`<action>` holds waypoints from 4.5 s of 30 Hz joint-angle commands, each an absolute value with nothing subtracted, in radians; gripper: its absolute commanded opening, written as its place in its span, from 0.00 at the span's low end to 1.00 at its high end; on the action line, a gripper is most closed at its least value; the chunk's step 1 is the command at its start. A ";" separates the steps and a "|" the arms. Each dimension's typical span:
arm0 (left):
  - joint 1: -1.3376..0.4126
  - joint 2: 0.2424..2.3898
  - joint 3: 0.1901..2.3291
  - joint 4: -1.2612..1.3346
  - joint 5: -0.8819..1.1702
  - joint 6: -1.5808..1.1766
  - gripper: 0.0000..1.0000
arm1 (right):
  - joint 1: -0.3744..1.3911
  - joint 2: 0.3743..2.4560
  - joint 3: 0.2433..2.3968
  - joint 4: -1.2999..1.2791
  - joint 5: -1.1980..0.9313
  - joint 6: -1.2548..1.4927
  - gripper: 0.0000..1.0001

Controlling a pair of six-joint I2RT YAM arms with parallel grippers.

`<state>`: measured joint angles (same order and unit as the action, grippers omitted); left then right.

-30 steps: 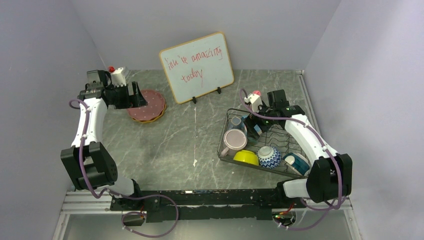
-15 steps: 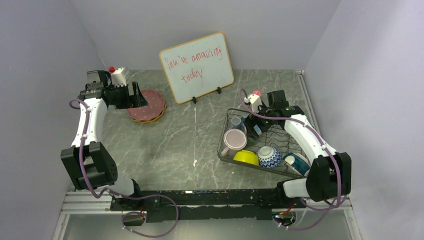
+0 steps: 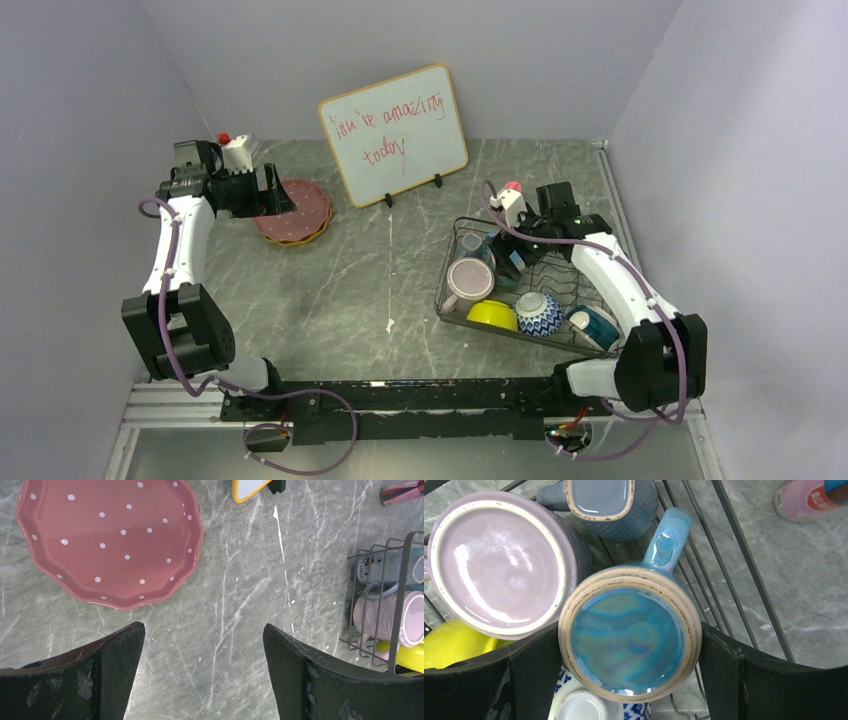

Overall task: Unload the mixed dishes from the dish rack
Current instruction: Pick up the cup from the dish rack, then place the cup at the center of the board.

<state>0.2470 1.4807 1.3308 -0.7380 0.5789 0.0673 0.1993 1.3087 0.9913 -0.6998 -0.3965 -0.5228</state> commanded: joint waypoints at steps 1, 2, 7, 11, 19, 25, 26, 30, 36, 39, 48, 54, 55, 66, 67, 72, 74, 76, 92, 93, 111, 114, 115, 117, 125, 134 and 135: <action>0.245 1.435 1.372 -0.727 0.596 0.090 0.93 | 0.202 1.197 1.016 -0.672 -0.383 -0.507 0.31; 0.244 1.435 1.375 -0.728 0.598 0.090 0.93 | 0.201 1.184 1.022 -0.675 -0.380 -0.505 0.27; 0.245 1.432 1.385 -0.729 0.608 0.088 0.92 | 0.202 1.137 1.051 -0.692 -0.366 -0.499 0.00; 0.243 1.429 1.392 -0.727 0.617 0.082 0.91 | 0.202 1.111 1.071 -0.696 -0.359 -0.489 0.00; 0.223 1.426 1.408 -0.720 0.663 0.091 0.89 | 0.201 1.063 1.115 -0.645 -0.356 -0.380 0.00; 0.175 1.438 1.435 -0.730 0.683 0.083 0.88 | 0.199 1.048 1.150 -0.607 -0.353 -0.277 0.00; 0.167 1.442 1.443 -0.733 0.689 0.079 0.87 | 0.198 1.048 1.157 -0.604 -0.352 -0.259 0.00; 0.127 1.468 1.477 -0.737 0.739 0.060 0.85 | 0.178 1.048 1.199 -0.588 -0.397 -0.166 0.00; 0.054 1.516 1.527 -0.720 0.842 0.025 0.81 | 0.135 1.053 1.237 -0.524 -0.521 0.037 0.00; 0.009 1.552 1.562 -0.719 0.894 0.007 0.80 | 0.110 1.063 1.232 -0.466 -0.616 0.158 0.00; -0.160 1.621 1.598 -0.589 1.014 -0.129 0.80 | 0.063 1.146 1.185 -0.258 -0.834 0.529 0.00; -0.274 1.620 1.545 -0.406 1.059 -0.177 0.84 | 0.042 1.215 1.127 -0.046 -0.939 0.785 0.00; -0.292 1.618 1.534 -0.373 1.066 -0.180 0.84 | 0.039 1.231 1.111 0.006 -0.958 0.840 0.00; -0.374 1.628 1.318 0.124 1.075 -0.425 0.85 | 0.026 1.330 0.965 0.526 -1.003 1.276 0.00; -0.376 1.631 1.305 0.158 1.069 -0.444 0.85 | 0.026 1.335 0.957 0.560 -1.002 1.301 0.00; -0.393 1.649 1.265 0.335 1.038 -0.485 0.83 | 0.031 1.359 0.939 0.629 -1.004 1.375 0.00; -0.400 1.663 1.266 0.382 1.033 -0.481 0.83 | 0.032 1.366 0.936 0.649 -1.009 1.401 0.00; -0.403 1.677 1.270 0.412 1.023 -0.473 0.83 | 0.036 1.370 0.934 0.660 -1.015 1.419 0.00; -0.448 1.711 1.268 0.528 1.052 -0.428 0.72 | 0.087 1.403 0.902 0.689 -1.019 1.454 0.00; -0.450 1.713 1.267 0.534 1.059 -0.423 0.70 | 0.088 1.405 0.902 0.687 -1.019 1.454 0.00; -0.500 1.775 1.130 1.000 1.034 -0.698 0.59 | 0.138 1.428 0.795 0.930 -0.966 1.574 0.00; -0.501 1.786 1.132 1.032 1.030 -0.734 0.53 | 0.145 1.431 0.789 0.919 -0.962 1.566 0.00; -0.503 1.790 1.133 1.042 1.031 -0.743 0.51 | 0.147 1.432 0.790 0.916 -0.962 1.562 0.00; -0.505 1.794 1.133 1.061 1.032 -0.760 0.42 | 0.149 1.435 0.797 0.899 -0.963 1.547 0.00; -0.498 1.760 1.120 1.057 1.049 -0.773 0.03 | 0.144 1.426 0.798 0.862 -0.955 1.500 0.01; -0.440 1.684 1.099 1.019 1.034 -0.801 0.03 | 0.116 1.398 0.802 0.789 -0.951 1.445 0.68; -0.437 1.678 1.098 1.011 1.033 -0.798 0.03 | 0.114 1.397 0.805 0.784 -0.952 1.442 0.73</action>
